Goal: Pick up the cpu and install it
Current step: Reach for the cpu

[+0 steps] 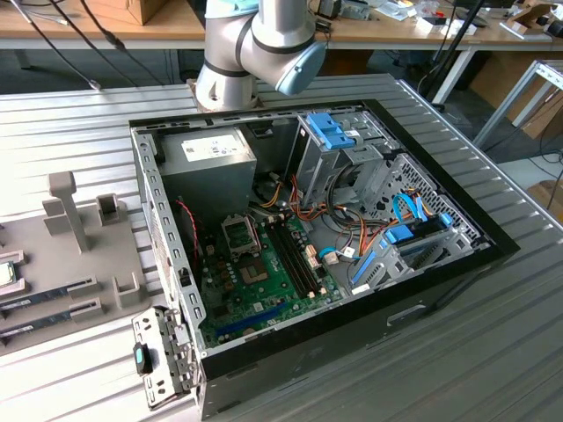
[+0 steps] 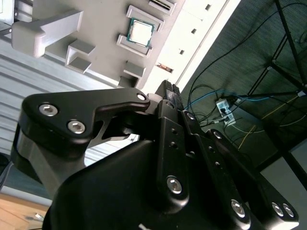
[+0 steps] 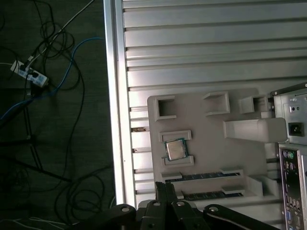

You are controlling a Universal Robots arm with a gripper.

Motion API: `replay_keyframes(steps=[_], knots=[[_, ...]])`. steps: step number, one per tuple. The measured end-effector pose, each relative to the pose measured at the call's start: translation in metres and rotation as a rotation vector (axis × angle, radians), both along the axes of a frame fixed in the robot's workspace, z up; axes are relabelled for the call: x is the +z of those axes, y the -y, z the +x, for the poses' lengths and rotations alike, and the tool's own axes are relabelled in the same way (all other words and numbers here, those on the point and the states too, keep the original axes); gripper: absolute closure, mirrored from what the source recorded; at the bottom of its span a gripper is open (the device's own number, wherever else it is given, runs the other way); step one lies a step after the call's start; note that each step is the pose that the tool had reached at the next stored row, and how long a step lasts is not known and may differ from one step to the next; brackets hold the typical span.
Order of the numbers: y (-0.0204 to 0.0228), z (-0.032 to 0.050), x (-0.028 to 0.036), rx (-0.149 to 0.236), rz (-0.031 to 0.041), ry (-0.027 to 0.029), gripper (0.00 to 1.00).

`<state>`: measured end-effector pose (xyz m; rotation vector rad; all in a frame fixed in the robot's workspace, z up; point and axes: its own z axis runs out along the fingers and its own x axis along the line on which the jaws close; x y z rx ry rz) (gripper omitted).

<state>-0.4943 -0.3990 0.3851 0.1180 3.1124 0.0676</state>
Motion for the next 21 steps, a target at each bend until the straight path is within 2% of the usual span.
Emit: replay_keyframes(steps=[9, 21], knots=[[0.0000, 0.0000, -0.0046, 0.000, 0.0000, 0.0001, 0.89], [0.0000, 0.0001, -0.0150, 0.000, 0.0000, -0.0001, 0.89]])
